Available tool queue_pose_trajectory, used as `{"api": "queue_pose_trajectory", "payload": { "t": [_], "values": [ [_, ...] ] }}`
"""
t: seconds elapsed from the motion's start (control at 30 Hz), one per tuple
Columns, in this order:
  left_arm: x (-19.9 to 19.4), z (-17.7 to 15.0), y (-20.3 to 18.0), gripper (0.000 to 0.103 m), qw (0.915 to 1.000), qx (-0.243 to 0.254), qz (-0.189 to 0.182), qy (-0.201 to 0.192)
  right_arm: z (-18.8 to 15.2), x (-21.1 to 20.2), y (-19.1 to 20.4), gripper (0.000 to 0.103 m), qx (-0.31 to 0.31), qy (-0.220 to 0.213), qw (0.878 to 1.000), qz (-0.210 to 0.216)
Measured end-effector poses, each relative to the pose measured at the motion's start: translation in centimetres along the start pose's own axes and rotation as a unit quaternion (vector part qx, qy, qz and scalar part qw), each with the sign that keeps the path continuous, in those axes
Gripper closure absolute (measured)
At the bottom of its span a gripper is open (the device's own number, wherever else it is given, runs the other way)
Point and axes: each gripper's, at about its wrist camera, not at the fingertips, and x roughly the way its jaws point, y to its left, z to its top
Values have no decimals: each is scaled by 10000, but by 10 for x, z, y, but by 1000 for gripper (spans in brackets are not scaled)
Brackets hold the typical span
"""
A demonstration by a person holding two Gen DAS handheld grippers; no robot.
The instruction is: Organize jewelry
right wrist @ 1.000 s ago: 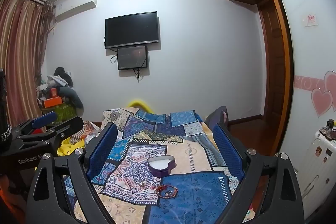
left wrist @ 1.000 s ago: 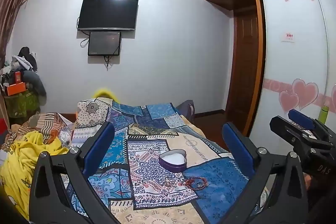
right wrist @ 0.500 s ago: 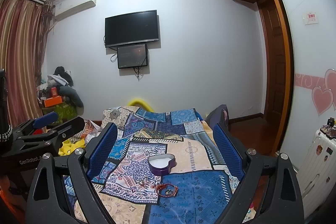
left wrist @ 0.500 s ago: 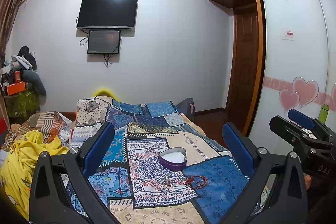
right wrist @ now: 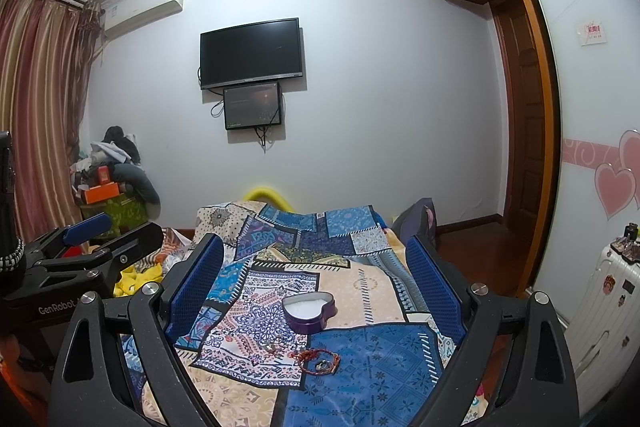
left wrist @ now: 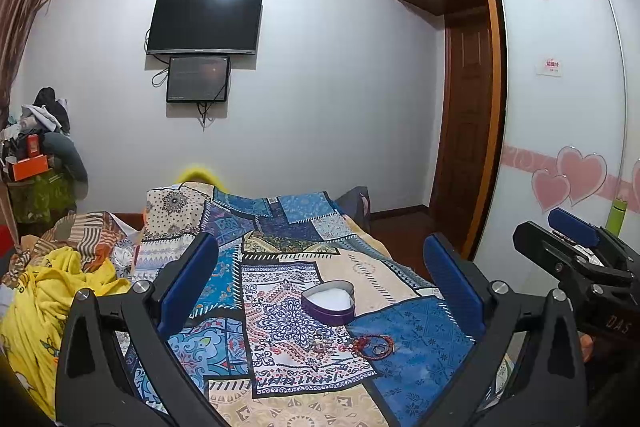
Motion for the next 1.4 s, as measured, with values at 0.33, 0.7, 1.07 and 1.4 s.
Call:
{"api": "queue_pose_trajectory", "payload": {
  "t": [0.33,0.7,1.07,1.4],
  "values": [
    [0,1,2,0,10000,-15,7,23,-1,-1,0,12,-2,1,10000,0],
    [1,2,1,0,10000,-22,20,45,-1,-1,0,12,3,10,10000,0],
    [3,1,0,0,10000,-7,23,72,-3,-2,2,12,6,32,10000,2],
    [10,-2,1,0,9999,-33,27,133,-8,6,-1,12,21,156,9999,-5]
  ]
}}
